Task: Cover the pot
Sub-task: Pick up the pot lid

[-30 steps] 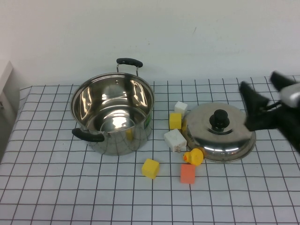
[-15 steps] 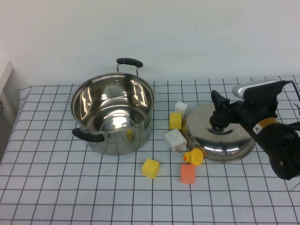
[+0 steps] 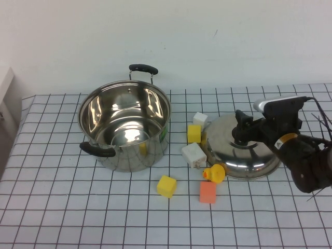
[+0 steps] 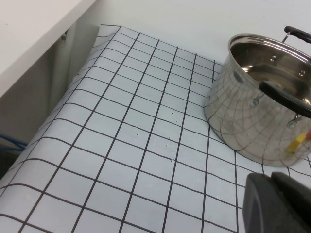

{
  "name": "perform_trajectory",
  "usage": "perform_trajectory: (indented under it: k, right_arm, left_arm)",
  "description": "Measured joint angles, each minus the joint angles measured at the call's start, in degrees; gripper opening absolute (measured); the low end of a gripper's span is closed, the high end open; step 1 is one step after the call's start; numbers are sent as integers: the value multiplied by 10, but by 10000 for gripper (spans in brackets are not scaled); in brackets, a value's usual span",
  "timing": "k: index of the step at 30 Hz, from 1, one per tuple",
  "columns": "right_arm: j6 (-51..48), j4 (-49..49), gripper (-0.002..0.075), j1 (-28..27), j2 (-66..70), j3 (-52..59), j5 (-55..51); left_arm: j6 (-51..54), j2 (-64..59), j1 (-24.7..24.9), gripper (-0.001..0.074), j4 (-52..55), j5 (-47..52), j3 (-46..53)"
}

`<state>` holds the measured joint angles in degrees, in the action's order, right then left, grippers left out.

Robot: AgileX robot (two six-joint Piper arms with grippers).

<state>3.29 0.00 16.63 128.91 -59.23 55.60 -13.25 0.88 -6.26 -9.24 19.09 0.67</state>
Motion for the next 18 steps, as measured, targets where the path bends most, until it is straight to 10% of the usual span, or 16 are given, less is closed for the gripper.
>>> perform_trajectory:
  k: [18]
  right_arm:
    - [0,-7,559,0,103,-82,-43]
  left_arm:
    - [0,0,0,-3,0,0,0]
